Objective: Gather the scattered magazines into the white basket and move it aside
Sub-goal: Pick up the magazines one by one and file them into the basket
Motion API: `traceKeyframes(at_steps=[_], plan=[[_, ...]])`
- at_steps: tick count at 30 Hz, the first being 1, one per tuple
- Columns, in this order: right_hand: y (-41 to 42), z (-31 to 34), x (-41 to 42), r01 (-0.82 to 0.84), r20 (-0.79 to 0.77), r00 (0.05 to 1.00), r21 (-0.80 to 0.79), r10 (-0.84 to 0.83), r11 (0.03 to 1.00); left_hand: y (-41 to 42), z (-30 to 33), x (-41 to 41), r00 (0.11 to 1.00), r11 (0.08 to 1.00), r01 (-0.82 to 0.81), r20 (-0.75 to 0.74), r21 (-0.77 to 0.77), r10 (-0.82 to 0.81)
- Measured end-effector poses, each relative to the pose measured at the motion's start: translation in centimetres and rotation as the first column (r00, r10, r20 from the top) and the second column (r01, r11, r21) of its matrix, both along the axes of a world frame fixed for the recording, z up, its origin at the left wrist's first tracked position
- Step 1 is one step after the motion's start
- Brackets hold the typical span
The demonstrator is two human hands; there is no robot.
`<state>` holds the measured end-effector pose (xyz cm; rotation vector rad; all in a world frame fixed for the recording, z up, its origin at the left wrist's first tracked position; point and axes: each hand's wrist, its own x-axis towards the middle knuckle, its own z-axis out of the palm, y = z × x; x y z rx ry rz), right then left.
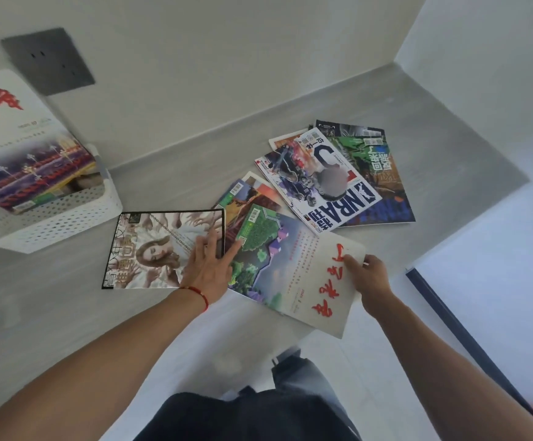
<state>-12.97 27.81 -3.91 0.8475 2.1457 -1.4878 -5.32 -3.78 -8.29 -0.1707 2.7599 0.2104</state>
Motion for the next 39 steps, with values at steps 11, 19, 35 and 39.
traceKeyframes(at_steps=[11,19,35,39], plan=[[0.1,12.3,1.1,-0.304,-0.420,0.861,0.030,0.288,0.952,0.7,5.1,-3.4,0.987,0.820,-0.156,0.056,0.550,0.151],[-4.0,19.8,-5.1,-0.566,-0.572,0.575,0.239,0.585,0.789,0.5,10.7,-4.5,0.807,0.554,-0.266,-0.131,0.789,0.575],[-11.9,19.6,-14.2,-0.337,-0.695,0.359,0.526,0.623,0.781,-3.7,17.1,-7.9,0.635,0.369,-0.175,-0.182,0.913,0.751],[-13.6,15.2,-12.9,-0.646,-0.359,0.655,0.189,0.665,0.739,-5.5,15.1,-6.3,0.511,0.077,-0.265,0.073,0.961,0.857]])
